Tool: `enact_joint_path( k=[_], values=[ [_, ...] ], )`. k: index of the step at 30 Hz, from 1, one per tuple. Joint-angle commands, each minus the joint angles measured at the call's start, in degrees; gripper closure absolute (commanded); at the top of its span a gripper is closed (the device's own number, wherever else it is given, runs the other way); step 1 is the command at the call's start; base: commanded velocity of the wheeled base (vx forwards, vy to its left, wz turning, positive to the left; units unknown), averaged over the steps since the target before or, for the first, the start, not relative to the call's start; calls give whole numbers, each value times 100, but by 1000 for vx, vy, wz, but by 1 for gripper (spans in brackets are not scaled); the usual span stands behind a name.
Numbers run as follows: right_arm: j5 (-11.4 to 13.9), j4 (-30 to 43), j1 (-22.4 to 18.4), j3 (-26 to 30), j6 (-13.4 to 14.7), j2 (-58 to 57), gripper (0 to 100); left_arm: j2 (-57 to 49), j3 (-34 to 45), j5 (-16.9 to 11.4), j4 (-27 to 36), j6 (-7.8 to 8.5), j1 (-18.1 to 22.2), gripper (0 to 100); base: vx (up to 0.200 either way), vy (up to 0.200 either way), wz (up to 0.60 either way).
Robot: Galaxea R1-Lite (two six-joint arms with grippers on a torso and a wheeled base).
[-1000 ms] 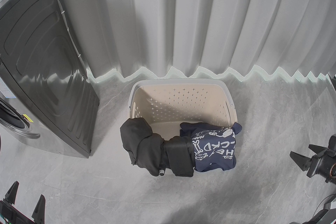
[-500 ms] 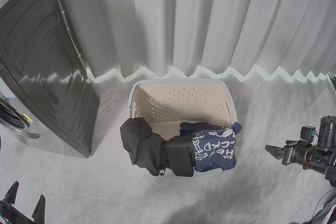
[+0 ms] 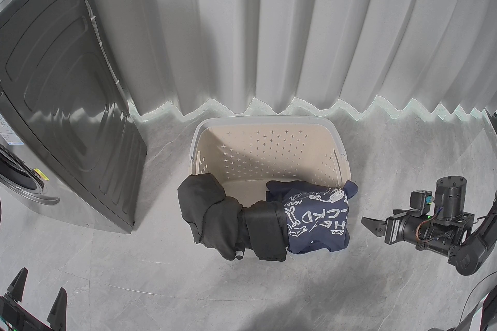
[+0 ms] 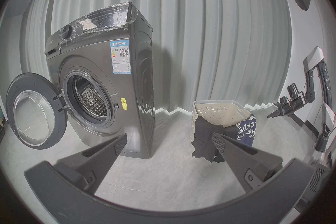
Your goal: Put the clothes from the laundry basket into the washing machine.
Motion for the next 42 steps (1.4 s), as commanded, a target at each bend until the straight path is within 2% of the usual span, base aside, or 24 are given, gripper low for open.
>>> enact_joint_path(
  k=[1,4,9,17,26,38,42],
  values=[
    [-11,-462,240,-55,98,738,0,-104,92,-2,-1,-1,-7,0,0,0,0],
    [-29,-708,372,-90,195,957,0,-104,92,-2,-1,-1,2,0,0,0,0],
    [-29,-989,486,-301,204,1432,0,-104,92,-2,-1,-1,-7,0,0,0,0],
    [-99,-1094,513,-661,230,1845,0,-104,92,-2,-1,-1,-7,0,0,0,0],
    [-196,-1200,812,-934,511,2170,0,-104,92,-2,-1,-1,-7,0,0,0,0],
    [-196,-1209,820,-1171,538,2495,0,-104,92,-2,-1,-1,-7,0,0,0,0],
    [-196,-1543,856,-1250,529,2627,0,-104,92,-2,-1,-1,-7,0,0,0,0]
  ],
)
